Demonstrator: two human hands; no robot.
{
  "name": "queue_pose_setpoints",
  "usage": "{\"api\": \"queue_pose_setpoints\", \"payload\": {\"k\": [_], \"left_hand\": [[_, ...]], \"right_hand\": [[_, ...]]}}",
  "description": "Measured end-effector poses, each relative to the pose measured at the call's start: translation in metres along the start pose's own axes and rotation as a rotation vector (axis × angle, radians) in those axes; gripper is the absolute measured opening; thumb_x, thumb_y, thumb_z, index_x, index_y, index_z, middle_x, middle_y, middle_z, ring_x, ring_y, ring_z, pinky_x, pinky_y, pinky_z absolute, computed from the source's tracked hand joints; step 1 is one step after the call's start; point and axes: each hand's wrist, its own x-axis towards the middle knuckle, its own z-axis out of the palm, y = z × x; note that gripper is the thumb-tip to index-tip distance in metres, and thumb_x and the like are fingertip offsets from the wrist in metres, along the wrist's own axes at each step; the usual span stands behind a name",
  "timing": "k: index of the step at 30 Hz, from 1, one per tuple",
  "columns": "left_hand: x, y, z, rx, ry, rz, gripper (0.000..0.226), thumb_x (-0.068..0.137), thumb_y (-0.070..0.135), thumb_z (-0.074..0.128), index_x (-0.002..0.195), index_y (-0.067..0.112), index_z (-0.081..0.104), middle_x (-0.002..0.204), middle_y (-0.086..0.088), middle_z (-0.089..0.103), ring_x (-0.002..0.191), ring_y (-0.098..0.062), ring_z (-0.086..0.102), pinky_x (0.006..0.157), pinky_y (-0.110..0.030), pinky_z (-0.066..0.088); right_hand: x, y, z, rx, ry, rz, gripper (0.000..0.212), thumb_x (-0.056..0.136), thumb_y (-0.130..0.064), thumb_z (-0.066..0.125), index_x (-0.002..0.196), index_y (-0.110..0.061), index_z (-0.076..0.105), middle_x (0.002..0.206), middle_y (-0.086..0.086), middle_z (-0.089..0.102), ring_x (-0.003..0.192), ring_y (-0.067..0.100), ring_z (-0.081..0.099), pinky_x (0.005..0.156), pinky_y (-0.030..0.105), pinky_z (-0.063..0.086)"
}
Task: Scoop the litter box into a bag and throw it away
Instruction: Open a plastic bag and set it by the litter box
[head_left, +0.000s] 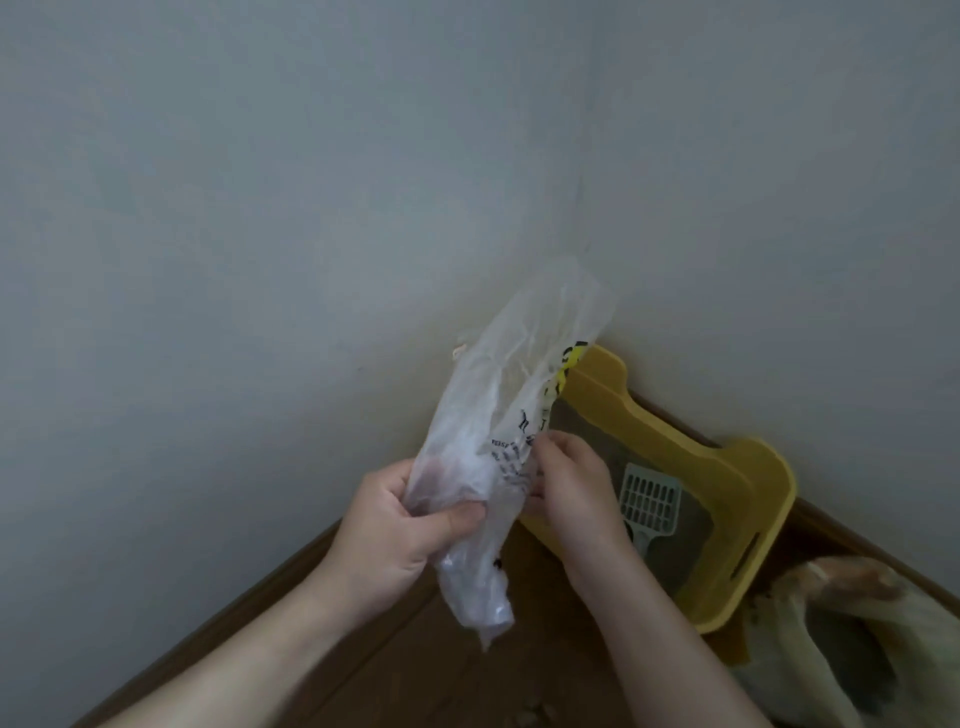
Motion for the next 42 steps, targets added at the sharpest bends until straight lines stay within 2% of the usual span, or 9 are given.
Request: {"api": "queue_pose_setpoints", "payload": {"k": [6,10,18,23,27,30,33,39,42], "left_hand": [[-0.009,-0.024,-0.031,0.020,-0.029,-0.133,0.052,0.058,-0.005,0.088,0.104,0.004,0.065,0.098,-0.011,0.077,0.089,-0.023,0.075,0.069,-0.027,0.058],[-0.012,-0.026,-0.046,0.026,-0.038,-0.151,0.083,0.049,0.019,0.092,0.124,0.013,0.056,0.116,-0.006,0.073,0.105,-0.022,0.070,0.077,-0.029,0.058],[0.003,-0.008,-0.050,0.029,0.159,-0.143,0.091,0.050,0.047,0.087,0.129,0.021,0.051,0.116,0.001,0.071,0.102,-0.012,0.070,0.081,-0.029,0.058],[0.021,-0.008,-0.053,-0.037,0.277,-0.097,0.066,0.068,0.025,0.089,0.124,0.018,0.056,0.105,-0.003,0.075,0.099,-0.021,0.072,0.084,-0.040,0.058],[0.024,-0.015,-0.057,0.041,0.357,-0.059,0.031,0.073,-0.008,0.078,0.097,0.010,0.069,0.091,-0.015,0.073,0.086,-0.030,0.068,0.077,-0.043,0.057],[0.020,-0.016,-0.058,0.062,0.353,-0.026,0.023,0.070,-0.010,0.079,0.089,0.000,0.069,0.087,-0.018,0.075,0.080,-0.029,0.070,0.074,-0.044,0.058],[0.018,-0.022,-0.065,0.063,0.347,-0.005,0.020,0.071,-0.010,0.079,0.085,-0.003,0.067,0.087,-0.020,0.074,0.075,-0.026,0.069,0.071,-0.042,0.058],[0.017,-0.031,-0.070,0.137,0.340,0.034,0.034,0.075,-0.020,0.070,0.069,0.012,0.062,0.068,0.005,0.065,0.070,-0.014,0.062,0.073,-0.038,0.053],[0.015,-0.032,-0.070,0.123,0.351,0.041,0.036,0.074,-0.020,0.071,0.067,0.013,0.060,0.062,0.010,0.063,0.064,-0.008,0.060,0.068,-0.025,0.052]], "right_hand": [[-0.006,0.002,0.012,-0.084,0.065,-0.244,0.023,0.092,-0.019,0.066,0.109,-0.031,0.056,0.099,-0.006,0.067,0.092,0.010,0.068,0.081,0.030,0.058],[-0.013,0.000,0.007,-0.182,0.030,-0.354,0.024,0.090,-0.018,0.068,0.108,-0.031,0.059,0.098,-0.007,0.069,0.089,0.005,0.068,0.082,0.037,0.060],[-0.034,0.010,0.003,-0.332,-0.126,-0.389,0.022,0.089,-0.012,0.069,0.096,-0.032,0.063,0.091,-0.005,0.070,0.083,0.011,0.069,0.076,0.042,0.060],[-0.046,0.018,0.003,-0.510,-0.210,-0.372,0.018,0.085,-0.011,0.072,0.083,-0.026,0.063,0.084,-0.006,0.069,0.075,0.009,0.065,0.075,0.038,0.058],[-0.044,0.019,0.002,-0.679,-0.214,-0.364,0.019,0.080,-0.018,0.078,0.078,-0.027,0.061,0.080,-0.004,0.067,0.072,0.006,0.062,0.070,0.032,0.055],[-0.040,0.008,0.003,-0.686,-0.230,-0.406,0.017,0.078,-0.022,0.080,0.080,-0.026,0.063,0.079,-0.002,0.067,0.071,0.007,0.062,0.070,0.033,0.056],[-0.031,-0.014,0.009,-0.710,-0.241,-0.483,0.018,0.081,-0.027,0.076,0.094,-0.029,0.064,0.086,-0.005,0.066,0.079,0.006,0.063,0.074,0.033,0.057],[-0.003,-0.074,0.039,-0.873,-0.397,-0.642,0.075,0.082,-0.031,0.077,0.146,-0.033,0.036,0.098,-0.011,0.064,0.086,0.004,0.063,0.079,0.028,0.057],[0.018,-0.084,0.047,-0.995,-0.477,-0.562,0.058,0.083,-0.032,0.076,0.136,-0.025,0.053,0.096,-0.010,0.065,0.088,0.006,0.063,0.083,0.028,0.056]]}}
